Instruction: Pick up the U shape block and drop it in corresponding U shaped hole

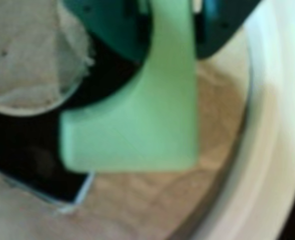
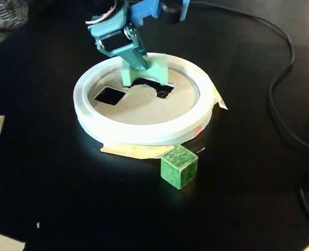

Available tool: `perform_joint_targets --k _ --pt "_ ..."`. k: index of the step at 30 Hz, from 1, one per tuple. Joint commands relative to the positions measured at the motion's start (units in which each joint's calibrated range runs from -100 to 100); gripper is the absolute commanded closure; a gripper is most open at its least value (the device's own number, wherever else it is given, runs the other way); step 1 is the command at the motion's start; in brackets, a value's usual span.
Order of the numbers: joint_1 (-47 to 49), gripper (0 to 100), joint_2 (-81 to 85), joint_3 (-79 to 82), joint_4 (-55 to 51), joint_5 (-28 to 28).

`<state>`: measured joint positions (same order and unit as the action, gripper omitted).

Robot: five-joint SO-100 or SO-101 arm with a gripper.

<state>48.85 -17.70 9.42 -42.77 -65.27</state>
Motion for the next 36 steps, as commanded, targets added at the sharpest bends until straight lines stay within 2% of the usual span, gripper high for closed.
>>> perform_joint_targets --k 1,3,5,10,21,36 --pt "-0.7 48 0.8 -5.4 1.9 -0.2" --pt "-0.7 37 1.2 -5.1 1.9 -0.2" --pt "-0.7 30 1.5 -5.0 1.9 0.2" --pt "-0.9 30 1.8 -5.5 2.0 2.6" --pt "-7.2 31 0.9 -5.5 2.1 2.7" --pt "-5.0 31 6.5 -5.7 1.9 3.0"
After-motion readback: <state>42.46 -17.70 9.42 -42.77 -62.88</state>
